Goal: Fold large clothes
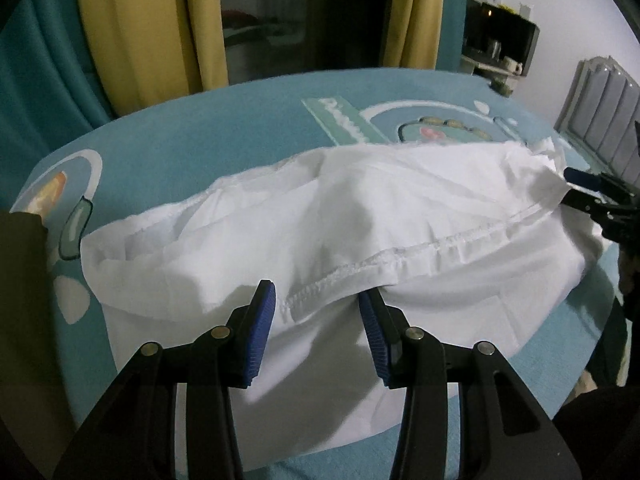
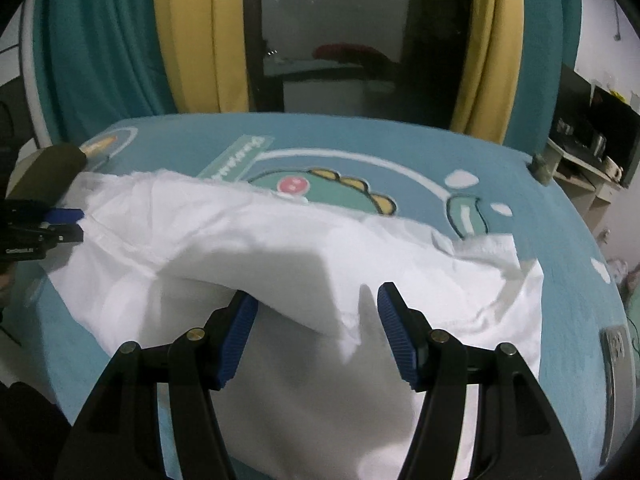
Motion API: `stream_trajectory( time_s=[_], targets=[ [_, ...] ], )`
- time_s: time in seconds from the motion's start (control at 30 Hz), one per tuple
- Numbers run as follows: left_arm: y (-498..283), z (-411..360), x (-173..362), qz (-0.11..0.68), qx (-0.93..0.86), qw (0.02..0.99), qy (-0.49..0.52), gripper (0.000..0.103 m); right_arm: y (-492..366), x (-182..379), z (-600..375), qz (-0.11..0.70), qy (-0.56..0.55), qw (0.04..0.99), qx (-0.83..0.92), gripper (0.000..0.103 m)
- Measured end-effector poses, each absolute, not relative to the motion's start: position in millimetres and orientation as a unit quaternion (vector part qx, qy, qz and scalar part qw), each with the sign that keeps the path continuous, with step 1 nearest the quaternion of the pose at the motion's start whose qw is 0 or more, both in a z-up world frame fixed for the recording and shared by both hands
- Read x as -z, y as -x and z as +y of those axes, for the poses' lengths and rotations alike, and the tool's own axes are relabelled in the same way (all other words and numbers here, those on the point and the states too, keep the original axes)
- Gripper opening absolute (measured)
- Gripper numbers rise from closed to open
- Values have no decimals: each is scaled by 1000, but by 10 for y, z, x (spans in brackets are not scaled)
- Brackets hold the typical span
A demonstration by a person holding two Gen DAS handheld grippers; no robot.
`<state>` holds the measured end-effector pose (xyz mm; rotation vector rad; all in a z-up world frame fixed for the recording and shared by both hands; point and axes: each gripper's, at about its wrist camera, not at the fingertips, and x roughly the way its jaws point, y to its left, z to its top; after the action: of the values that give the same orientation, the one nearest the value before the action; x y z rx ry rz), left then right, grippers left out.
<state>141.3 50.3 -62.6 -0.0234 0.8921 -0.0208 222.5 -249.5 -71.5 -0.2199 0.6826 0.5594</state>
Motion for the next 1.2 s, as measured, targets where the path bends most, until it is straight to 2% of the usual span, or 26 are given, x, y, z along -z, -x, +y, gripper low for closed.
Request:
stream_trajectory(
  time_s=[0.03,0.07,0.1,0.13,0.2,0.43,0.63,0.77,0.87,0.9,0.93,1.0,1.07,1.2],
  targets=[
    [-1424,512,602,427,13,904,14,46,-2235,704,-2490,327,103,898,-276,55],
    [-1428,517,586,423,15,906,16,46,-2249,704,-2479,328,100,895,-284,32],
    [-1436,527,570,417,19,908,17,42,-2281,706,-2465,332,96,893,-287,16],
    [-1446,535,561,414,22,910,18,24,-2310,701,-2454,332,96,894,-284,13],
    [-1490,548,555,417,19,909,16,7,-2358,675,-2435,330,91,894,-288,9],
    [-1647,616,325,381,15,924,-3,2,-2652,447,-2352,311,91,903,-282,5],
    [-2191,805,307,368,2,930,-20,2,-3082,378,-2265,319,81,902,-280,5],
    [-2640,908,407,387,-10,922,-23,2,-3348,424,-2181,325,83,906,-259,5],
    [-2851,979,481,399,-25,916,-22,8,-3575,554,-2103,345,89,906,-230,6],
    [-2885,1013,496,402,-32,915,-20,16,-3625,594,-2094,353,96,904,-221,11],
    [-2909,1048,499,405,-37,914,-17,30,-3679,648,-2074,360,106,905,-200,17],
    [-2912,1152,501,413,-42,910,-5,49,-3720,679,-2105,361,107,909,-179,50],
    [-2854,1277,482,416,-51,908,2,51,-3723,664,-2192,361,94,913,-167,60],
    [-2596,1440,398,412,-80,908,6,51,-3669,571,-2432,361,76,919,-137,60]
  ],
)
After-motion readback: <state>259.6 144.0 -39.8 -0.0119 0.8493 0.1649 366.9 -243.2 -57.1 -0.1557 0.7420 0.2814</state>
